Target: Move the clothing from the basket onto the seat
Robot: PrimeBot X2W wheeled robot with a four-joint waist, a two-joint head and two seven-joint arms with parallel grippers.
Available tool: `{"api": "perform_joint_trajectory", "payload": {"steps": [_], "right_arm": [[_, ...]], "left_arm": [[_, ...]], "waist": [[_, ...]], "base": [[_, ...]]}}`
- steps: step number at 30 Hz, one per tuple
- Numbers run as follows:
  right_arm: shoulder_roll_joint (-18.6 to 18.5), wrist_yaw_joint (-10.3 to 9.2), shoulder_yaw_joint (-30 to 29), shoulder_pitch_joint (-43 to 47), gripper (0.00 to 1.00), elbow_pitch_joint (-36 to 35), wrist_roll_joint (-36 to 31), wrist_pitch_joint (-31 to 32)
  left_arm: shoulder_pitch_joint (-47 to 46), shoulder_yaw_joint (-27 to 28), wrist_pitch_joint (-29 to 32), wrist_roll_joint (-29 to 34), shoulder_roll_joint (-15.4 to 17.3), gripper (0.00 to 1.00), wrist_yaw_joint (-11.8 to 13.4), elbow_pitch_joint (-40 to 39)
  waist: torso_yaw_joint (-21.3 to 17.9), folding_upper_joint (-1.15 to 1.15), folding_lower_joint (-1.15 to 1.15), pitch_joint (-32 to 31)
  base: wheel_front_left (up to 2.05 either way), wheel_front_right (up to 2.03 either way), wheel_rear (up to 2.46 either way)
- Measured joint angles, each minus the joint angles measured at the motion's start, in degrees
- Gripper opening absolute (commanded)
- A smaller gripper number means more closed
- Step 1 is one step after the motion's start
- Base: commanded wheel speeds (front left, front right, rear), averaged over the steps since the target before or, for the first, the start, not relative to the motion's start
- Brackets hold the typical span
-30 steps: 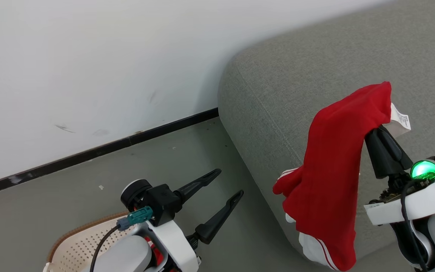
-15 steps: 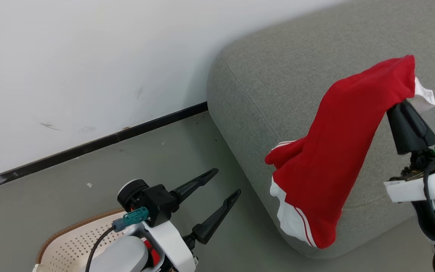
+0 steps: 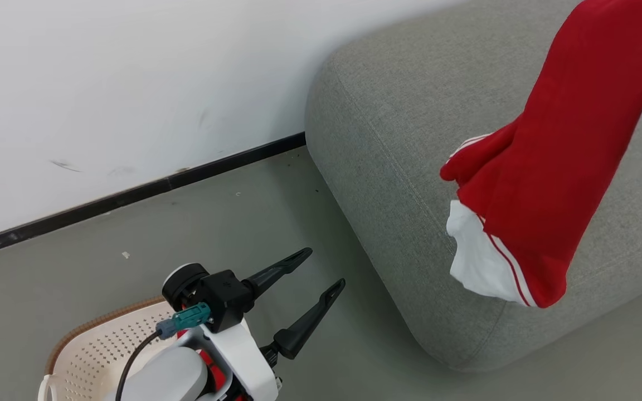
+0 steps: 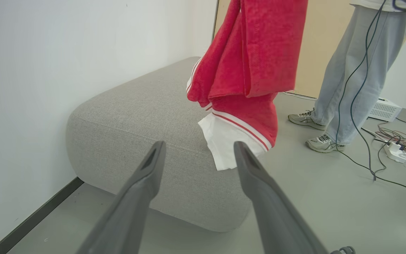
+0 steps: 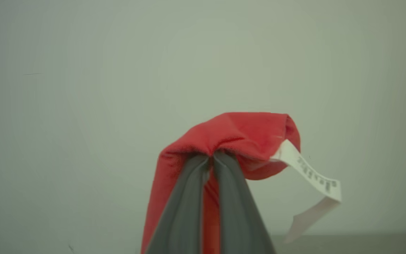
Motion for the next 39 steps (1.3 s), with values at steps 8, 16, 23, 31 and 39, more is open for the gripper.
{"api": "perform_joint_trajectory", "payload": {"steps": [8, 16, 23, 31, 39], "right_arm": [[-6.19, 0.01, -3.26, -10.68, 0.00, 7.93, 5.68, 0.02], [-11.06, 0.00, -8.92, -17.83, 0.00, 19.57, 6.67, 1.86], [-12.14, 0.00, -8.38, -20.57, 0.00, 24.90, 4.74, 2.92], [-11.74, 0.00, -11.33, -27.75, 0.00, 31.90, -0.62, 2.23], [-7.80, 0.01, -4.57, -25.79, 0.00, 36.84, -5.64, 2.46]], "left_arm": [[0.00, 0.03, 1.53, -0.07, 1.30, 1.00, 0.33, -1.38], [0.00, 0.09, 3.54, -0.07, 3.21, 1.00, 0.49, -3.53], [0.00, 0.60, 5.13, -0.07, 5.32, 1.00, 0.91, -5.41], [0.01, 3.64, 6.56, -0.20, 9.15, 1.00, 3.09, -8.88], [0.07, 4.42, 7.62, -1.10, 11.36, 1.00, 3.52, -11.25]], "waist": [[0.50, 0.00, 0.00, 2.55], [1.17, 0.00, 0.00, 5.36], [1.93, 0.00, 0.00, 7.88], [3.07, 0.00, 0.00, 12.65], [3.78, 0.00, 0.00, 15.99]], "base": [[0.00, 0.00, 0.00], [0.00, 0.00, 0.00], [0.00, 0.00, 0.00], [0.00, 0.00, 0.00], [0.00, 0.00, 0.00]]}}
